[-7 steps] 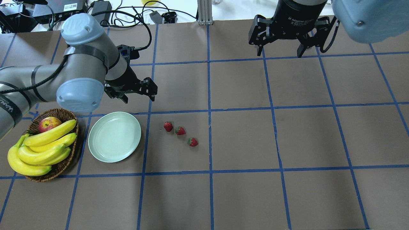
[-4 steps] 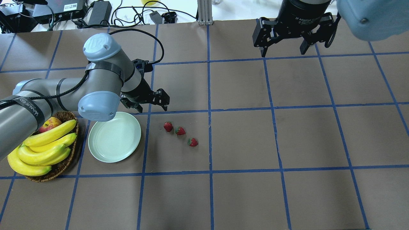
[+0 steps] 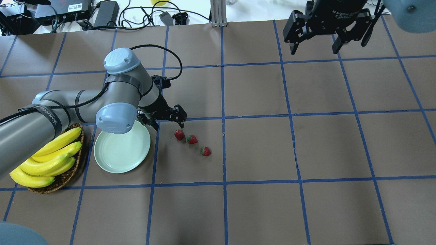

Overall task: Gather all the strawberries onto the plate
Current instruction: 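Lower the left gripper onto the strawberry nearest the plate and grasp it, then lift the strawberry over the plate with the left gripper and release it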

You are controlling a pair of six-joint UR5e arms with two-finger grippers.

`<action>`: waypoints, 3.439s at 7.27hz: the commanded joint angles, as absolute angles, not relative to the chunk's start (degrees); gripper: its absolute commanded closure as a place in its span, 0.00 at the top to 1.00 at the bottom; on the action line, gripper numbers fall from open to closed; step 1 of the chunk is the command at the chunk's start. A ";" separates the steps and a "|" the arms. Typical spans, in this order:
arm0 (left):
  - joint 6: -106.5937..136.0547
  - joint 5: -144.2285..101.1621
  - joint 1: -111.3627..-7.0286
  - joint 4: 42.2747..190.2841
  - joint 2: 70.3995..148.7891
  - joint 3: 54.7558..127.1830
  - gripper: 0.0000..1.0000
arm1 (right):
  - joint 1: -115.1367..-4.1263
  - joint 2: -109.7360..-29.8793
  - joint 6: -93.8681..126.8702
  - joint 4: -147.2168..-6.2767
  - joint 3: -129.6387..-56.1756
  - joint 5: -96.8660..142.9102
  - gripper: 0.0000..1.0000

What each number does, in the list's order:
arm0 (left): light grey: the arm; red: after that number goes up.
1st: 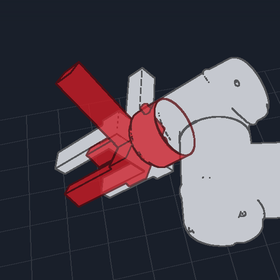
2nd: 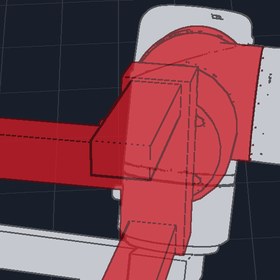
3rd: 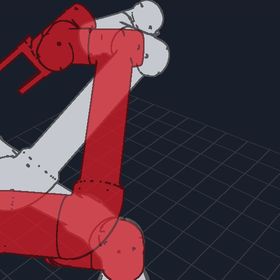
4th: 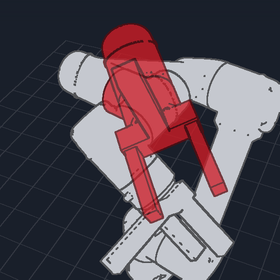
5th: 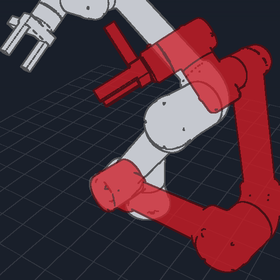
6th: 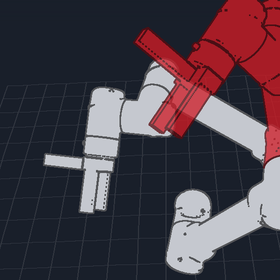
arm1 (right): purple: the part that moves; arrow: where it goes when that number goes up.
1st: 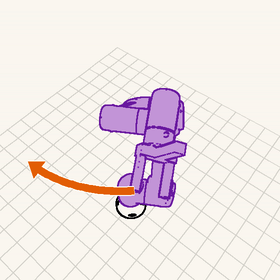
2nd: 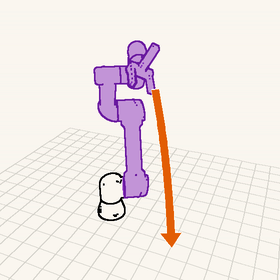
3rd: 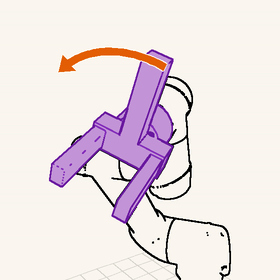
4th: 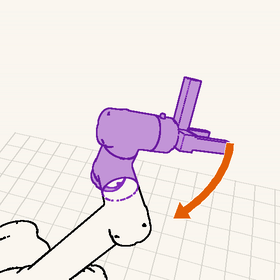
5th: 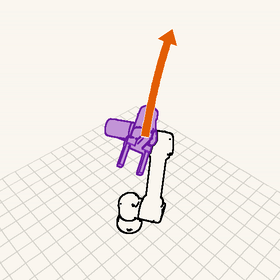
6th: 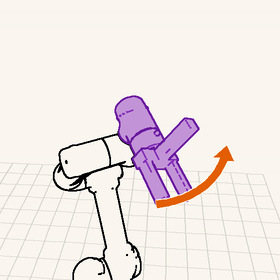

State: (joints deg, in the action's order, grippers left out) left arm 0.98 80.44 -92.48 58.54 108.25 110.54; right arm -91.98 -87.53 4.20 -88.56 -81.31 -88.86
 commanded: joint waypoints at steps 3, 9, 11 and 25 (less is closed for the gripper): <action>1.32 78.75 -92.81 58.27 111.35 110.65 0.90 | -91.49 -88.51 4.31 -87.36 -81.13 -89.73 1.00; 1.58 78.66 -92.81 58.71 111.45 110.48 0.00 | -91.41 -88.59 4.22 -87.01 -81.12 -89.74 1.00; 1.58 79.01 -92.73 60.10 110.74 106.12 0.00 | -91.76 -88.59 4.22 -87.10 -81.12 -89.74 1.00; -13.72 97.65 -76.64 76.29 110.74 104.68 0.91 | -91.67 -89.21 4.13 -86.66 -81.39 -89.74 1.00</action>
